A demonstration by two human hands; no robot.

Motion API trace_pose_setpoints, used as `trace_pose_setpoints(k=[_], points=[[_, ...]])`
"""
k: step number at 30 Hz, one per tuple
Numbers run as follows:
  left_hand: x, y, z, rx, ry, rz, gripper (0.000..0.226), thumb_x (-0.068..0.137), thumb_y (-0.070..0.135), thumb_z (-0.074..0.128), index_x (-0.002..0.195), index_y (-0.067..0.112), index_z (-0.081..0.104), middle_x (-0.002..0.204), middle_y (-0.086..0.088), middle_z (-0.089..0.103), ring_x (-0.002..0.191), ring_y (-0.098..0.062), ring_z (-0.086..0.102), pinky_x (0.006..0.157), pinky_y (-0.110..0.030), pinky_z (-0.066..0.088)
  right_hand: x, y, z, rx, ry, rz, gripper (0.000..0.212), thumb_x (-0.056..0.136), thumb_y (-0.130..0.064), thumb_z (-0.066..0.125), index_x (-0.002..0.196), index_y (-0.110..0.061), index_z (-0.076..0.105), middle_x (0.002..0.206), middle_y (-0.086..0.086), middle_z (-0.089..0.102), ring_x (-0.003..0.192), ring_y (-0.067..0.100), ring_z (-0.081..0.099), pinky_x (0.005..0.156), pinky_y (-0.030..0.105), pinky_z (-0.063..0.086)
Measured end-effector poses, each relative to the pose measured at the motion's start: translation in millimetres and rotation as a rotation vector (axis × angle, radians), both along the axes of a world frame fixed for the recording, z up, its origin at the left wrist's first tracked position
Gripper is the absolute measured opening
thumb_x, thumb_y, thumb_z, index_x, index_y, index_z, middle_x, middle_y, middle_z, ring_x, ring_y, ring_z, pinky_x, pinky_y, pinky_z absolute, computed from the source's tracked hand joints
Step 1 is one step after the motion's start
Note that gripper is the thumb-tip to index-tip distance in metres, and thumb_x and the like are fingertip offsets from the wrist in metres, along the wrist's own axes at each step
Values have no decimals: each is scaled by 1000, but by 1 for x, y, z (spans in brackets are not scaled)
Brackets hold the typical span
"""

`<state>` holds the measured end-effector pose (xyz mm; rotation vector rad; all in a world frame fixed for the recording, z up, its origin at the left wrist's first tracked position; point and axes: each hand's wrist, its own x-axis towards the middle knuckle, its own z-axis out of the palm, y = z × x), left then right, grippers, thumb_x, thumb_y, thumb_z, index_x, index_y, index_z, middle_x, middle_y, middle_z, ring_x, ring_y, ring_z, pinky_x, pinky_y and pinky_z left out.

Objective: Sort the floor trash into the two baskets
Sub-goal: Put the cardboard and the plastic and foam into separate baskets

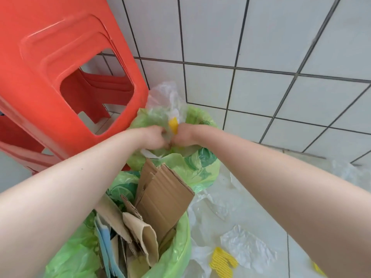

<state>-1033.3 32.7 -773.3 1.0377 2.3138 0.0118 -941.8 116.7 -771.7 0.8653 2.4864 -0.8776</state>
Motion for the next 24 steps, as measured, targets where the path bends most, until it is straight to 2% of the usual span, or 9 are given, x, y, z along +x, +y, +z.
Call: trace_pose_setpoints(k=[2, 6, 9, 11, 12, 14, 19, 22, 24], points=[[2, -1, 1, -150, -48, -60, 66, 88, 40, 61, 143, 13, 37, 141, -6, 47, 125, -28, 48, 104, -39, 41, 2, 1, 3, -54, -1, 18, 42, 90, -31, 57, 120, -2, 56, 96, 9, 63, 70, 19, 61, 69, 28, 50], [3, 0, 1, -238, -51, -127, 52, 94, 26, 51, 142, 11, 39, 135, -8, 51, 118, -27, 53, 100, -37, 44, 10, 6, 23, -38, 38, 44, 47, 89, -36, 61, 123, -5, 50, 105, 9, 56, 97, 29, 61, 79, 36, 51], [8, 2, -3, -291, -18, -132, 46, 99, 13, 36, 145, 6, 35, 142, -13, 46, 126, -29, 47, 102, -37, 39, 14, 12, 34, 14, 100, 65, 35, 88, -34, 63, 108, -7, 51, 94, 5, 52, 81, 25, 55, 64, 31, 46], [8, 3, -2, -282, 5, -203, 41, 99, 20, 42, 136, 3, 48, 127, -12, 56, 110, -27, 54, 94, -35, 42, 15, 17, 37, 107, 147, 57, 26, 87, -30, 64, 91, -6, 54, 78, 3, 51, 73, 24, 51, 54, 28, 40], [5, 3, 2, -237, 8, -209, 38, 96, 29, 49, 124, 3, 57, 111, -10, 62, 95, -24, 57, 86, -35, 44, 14, 20, 37, 147, 183, 37, 25, 87, -29, 65, 93, -5, 58, 80, 3, 55, 76, 24, 54, 57, 29, 43], [-5, 4, 12, -133, 19, -142, 41, 87, 45, 61, 107, 10, 63, 102, -5, 64, 86, -21, 57, 79, -33, 48, 14, 28, 36, 180, 278, -59, 30, 86, -25, 64, 105, -3, 63, 96, 7, 65, 90, 25, 61, 70, 31, 51], [-31, 10, 41, 132, 127, 86, 64, 78, 41, 74, 124, 5, 46, 116, -11, 53, 97, -28, 58, 72, -36, 55, 10, 38, 34, 110, 459, -210, 35, 85, -16, 61, 119, -5, 57, 120, 12, 59, 110, 28, 55, 86, 34, 48], [-43, 17, 41, 364, 258, 189, 58, 79, 31, 70, 125, 6, 46, 128, -16, 40, 113, -35, 49, 91, -39, 47, 6, 35, 31, 80, 485, -179, 36, 85, -16, 60, 120, -13, 56, 127, 7, 55, 117, 26, 51, 92, 30, 43], [-45, 20, 36, 369, 253, 197, 35, 77, 29, 69, 107, 14, 59, 130, -17, 38, 116, -39, 47, 100, -42, 44, 1, 32, 26, 91, 429, -125, 31, 86, -15, 58, 116, -12, 63, 128, 6, 58, 118, 27, 53, 101, 32, 39]])
